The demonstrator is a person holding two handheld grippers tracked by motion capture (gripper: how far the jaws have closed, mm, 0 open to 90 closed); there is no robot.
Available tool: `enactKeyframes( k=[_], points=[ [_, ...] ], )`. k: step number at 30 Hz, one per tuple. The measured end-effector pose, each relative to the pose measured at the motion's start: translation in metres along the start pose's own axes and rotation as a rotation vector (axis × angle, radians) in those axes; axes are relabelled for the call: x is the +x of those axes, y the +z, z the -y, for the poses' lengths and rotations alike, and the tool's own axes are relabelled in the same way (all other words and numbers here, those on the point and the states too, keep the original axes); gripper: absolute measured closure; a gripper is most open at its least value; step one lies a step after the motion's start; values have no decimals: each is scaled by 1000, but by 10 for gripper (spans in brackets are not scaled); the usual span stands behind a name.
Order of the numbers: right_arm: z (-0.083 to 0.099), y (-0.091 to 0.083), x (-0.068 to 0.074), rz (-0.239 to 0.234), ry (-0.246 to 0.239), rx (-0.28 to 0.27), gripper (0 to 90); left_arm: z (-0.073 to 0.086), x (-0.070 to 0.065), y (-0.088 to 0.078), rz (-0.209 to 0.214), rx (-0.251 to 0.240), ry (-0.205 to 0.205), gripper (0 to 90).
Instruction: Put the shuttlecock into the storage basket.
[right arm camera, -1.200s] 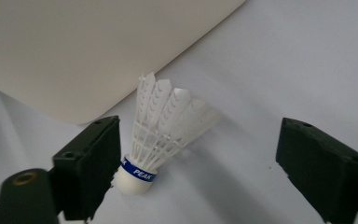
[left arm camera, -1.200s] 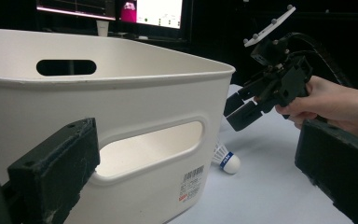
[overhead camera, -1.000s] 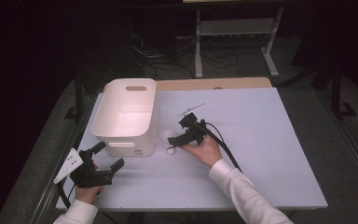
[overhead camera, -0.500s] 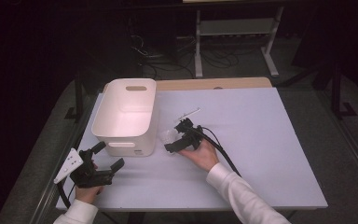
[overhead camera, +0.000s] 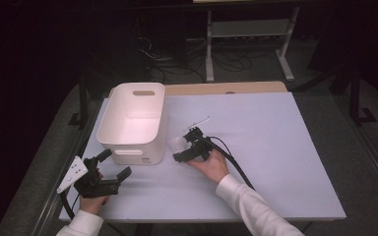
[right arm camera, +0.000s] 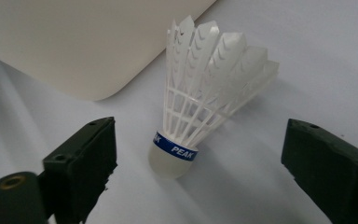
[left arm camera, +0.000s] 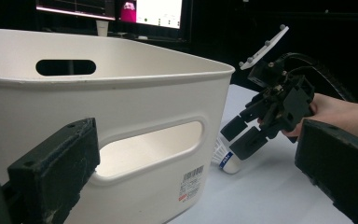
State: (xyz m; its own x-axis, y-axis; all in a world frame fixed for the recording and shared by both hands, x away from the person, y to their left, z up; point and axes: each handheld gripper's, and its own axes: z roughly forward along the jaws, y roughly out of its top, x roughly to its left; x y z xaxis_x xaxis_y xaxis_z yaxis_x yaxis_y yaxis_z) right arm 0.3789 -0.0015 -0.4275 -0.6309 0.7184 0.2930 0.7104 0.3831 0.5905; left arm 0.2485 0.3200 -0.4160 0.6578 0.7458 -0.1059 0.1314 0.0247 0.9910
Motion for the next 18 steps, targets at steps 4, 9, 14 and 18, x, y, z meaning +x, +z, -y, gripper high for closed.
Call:
enactKeyframes(
  k=[4, 9, 14, 18],
  points=[
    [2, 2, 0, 3, 20, 1, 130, 0, 0, 0, -1, -1, 0, 0],
    [3, 4, 3, 39, 52, 14, 188, 0, 0, 0, 0, -3, -2, 0],
    [4, 5, 6, 39, 62, 14, 235, 0, 0, 0, 0, -5, -4, 0],
    [4, 6, 8, 45, 67, 15, 295, 0, 0, 0, 1, -3, 2, 0]
  ],
)
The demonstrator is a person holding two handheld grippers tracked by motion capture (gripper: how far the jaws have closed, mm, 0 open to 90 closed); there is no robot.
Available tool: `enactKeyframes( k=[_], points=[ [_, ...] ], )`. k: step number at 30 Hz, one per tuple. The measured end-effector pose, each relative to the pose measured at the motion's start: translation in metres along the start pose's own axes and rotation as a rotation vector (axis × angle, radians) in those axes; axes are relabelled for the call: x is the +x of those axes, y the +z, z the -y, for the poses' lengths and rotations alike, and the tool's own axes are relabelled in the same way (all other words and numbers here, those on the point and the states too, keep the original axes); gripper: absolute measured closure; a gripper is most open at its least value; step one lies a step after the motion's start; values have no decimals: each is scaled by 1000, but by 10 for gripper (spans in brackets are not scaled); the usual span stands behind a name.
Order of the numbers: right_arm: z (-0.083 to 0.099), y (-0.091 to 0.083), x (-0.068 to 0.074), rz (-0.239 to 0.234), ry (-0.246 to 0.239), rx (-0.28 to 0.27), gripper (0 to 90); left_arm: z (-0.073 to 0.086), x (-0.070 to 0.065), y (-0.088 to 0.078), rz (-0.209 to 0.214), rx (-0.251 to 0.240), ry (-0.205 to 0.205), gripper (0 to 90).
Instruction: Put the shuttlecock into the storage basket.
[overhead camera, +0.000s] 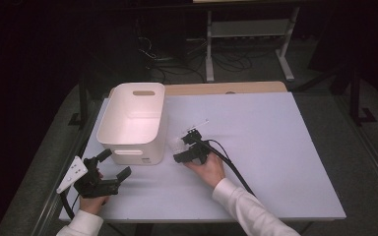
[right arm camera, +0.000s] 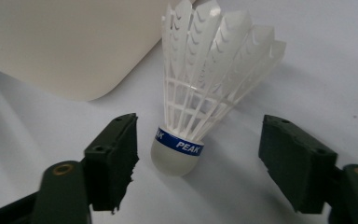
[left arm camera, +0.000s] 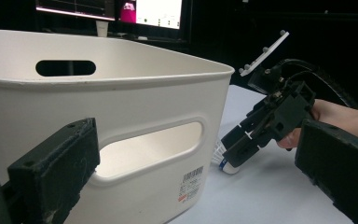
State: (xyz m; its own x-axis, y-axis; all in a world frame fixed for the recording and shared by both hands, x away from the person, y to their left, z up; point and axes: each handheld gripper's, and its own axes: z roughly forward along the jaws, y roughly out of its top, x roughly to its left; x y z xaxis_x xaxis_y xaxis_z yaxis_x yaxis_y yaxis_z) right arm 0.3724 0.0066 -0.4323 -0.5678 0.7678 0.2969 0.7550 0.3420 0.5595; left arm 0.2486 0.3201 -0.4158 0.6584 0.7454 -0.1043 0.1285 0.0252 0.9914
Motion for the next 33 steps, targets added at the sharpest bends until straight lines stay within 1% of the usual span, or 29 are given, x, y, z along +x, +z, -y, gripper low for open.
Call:
enactKeyframes(
  k=[5, 8, 13, 15, 17, 19, 21, 24, 25, 27, 33],
  points=[
    [0, 1, 2, -14, -10, 5, 412, 0, 0, 0, 1, -2, -6, 0],
    [0, 2, 3, -18, -9, 4, 456, 0, 0, 0, 1, -2, -4, 0],
    [0, 3, 4, -25, -13, 18, 512, 0, 0, 0, 2, 0, -9, 0],
    [0, 4, 4, -24, -13, 25, 552, 0, 0, 0, 2, 1, -10, 0],
    [-1, 5, 3, -42, 1, 37, 585, 0, 0, 0, 1, 0, -9, 0],
    [-1, 5, 4, -47, -2, 41, 627, 0, 0, 0, 2, -3, -5, 0],
    [-2, 5, 3, -43, -1, 40, 632, 0, 0, 0, 2, -1, -8, 0],
    [-2, 4, 1, -44, 17, 44, 637, 0, 0, 0, 1, -1, -8, 0],
    [-2, 3, 0, -36, 17, 44, 637, 0, 0, 0, 2, -1, -9, 0],
    [-3, 2, -1, -42, 25, 46, 638, 0, 0, 0, 2, -1, -10, 0],
    [-4, -3, -2, -44, 23, 39, 638, 0, 0, 1, 2, -3, -9, 0]
  ],
)
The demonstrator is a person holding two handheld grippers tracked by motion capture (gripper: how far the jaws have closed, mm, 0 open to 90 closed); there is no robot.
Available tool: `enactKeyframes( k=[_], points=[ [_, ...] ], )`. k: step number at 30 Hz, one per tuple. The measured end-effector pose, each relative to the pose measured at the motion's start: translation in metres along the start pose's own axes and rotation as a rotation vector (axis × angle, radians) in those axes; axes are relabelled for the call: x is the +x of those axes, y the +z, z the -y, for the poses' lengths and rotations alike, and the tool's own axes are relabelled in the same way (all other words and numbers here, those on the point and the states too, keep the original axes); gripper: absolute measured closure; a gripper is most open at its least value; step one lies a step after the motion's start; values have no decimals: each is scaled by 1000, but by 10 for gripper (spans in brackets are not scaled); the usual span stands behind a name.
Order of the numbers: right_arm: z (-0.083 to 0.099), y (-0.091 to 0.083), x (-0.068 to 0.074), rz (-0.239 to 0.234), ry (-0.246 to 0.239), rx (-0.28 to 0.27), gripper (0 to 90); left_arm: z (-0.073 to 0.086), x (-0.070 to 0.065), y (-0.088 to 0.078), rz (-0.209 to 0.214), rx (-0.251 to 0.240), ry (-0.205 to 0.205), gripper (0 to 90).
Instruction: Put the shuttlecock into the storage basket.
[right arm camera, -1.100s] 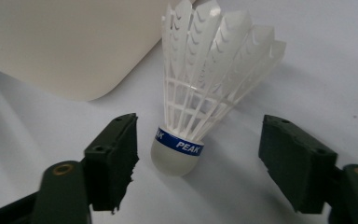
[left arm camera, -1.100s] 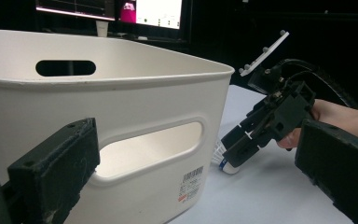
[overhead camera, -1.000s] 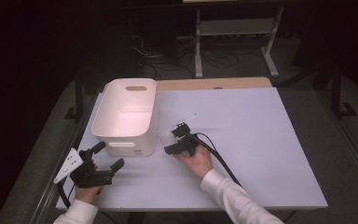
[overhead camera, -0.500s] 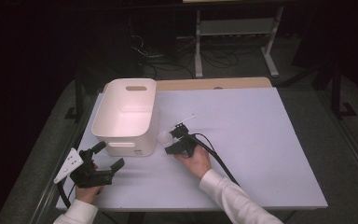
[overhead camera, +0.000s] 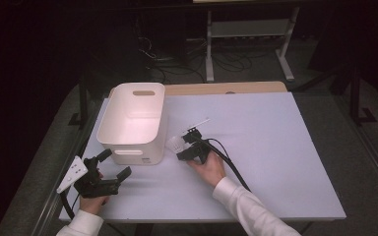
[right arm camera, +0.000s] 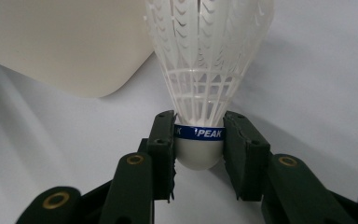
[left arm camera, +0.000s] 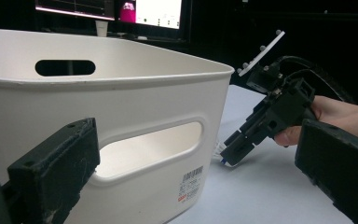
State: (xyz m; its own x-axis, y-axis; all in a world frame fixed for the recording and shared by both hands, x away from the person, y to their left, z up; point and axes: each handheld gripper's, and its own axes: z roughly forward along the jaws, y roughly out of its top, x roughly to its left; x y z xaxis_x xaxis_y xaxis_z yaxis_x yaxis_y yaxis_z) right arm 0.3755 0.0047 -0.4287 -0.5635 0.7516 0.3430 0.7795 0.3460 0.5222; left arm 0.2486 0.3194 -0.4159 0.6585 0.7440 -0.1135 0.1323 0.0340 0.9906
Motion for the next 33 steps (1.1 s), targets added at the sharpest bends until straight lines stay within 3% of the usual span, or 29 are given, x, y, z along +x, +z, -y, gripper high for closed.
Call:
enactKeyframes(
  k=[6, 22, 33],
  points=[
    [-2, -6, -3, -16, 5, 4, 638, 0, 0, 0, -1, 3, -1, 0],
    [-7, -27, -9, 15, -24, 2, 638, 0, 0, 0, -3, 7, 1, 0],
    [-24, -52, -8, -3, -45, -27, 638, 0, 0, 0, -4, 7, 1, 0]
  ],
)
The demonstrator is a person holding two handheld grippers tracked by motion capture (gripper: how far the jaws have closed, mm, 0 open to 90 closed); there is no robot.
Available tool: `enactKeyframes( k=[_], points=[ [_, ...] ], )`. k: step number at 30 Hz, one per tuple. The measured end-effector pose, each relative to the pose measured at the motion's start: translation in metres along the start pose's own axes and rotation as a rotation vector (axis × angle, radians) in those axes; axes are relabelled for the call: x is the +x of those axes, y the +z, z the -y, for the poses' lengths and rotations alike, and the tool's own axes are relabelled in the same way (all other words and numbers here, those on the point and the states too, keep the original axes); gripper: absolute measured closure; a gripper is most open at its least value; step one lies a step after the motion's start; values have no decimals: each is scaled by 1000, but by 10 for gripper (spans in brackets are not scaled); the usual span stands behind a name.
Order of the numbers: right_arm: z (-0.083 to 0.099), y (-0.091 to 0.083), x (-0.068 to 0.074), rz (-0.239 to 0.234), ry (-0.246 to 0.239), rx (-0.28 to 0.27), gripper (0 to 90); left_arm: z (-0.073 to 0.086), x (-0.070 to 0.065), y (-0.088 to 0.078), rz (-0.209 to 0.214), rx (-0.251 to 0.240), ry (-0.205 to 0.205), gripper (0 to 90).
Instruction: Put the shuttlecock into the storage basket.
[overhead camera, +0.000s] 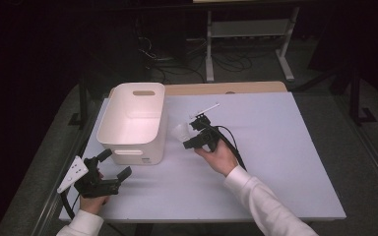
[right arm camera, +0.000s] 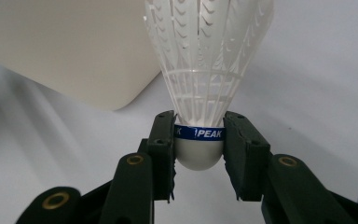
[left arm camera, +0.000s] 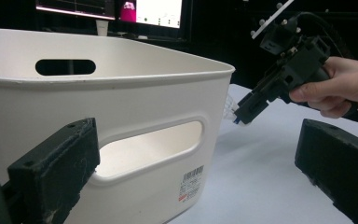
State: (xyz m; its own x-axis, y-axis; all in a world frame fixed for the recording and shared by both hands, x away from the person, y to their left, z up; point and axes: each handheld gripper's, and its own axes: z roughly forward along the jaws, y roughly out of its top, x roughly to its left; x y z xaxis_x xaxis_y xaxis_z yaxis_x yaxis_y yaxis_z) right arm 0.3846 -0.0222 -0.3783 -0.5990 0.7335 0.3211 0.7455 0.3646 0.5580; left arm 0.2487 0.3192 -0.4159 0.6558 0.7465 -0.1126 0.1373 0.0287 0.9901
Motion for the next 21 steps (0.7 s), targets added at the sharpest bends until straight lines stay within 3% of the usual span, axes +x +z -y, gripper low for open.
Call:
enactKeyframes(
  k=[13, 21],
  points=[
    [-15, -20, 3, 30, -30, -30, 638, 0, 0, 0, 0, 0, 4, 0],
    [-24, -32, 6, 20, -21, -46, 638, 0, 0, 0, 0, -2, 3, 0]
  ],
)
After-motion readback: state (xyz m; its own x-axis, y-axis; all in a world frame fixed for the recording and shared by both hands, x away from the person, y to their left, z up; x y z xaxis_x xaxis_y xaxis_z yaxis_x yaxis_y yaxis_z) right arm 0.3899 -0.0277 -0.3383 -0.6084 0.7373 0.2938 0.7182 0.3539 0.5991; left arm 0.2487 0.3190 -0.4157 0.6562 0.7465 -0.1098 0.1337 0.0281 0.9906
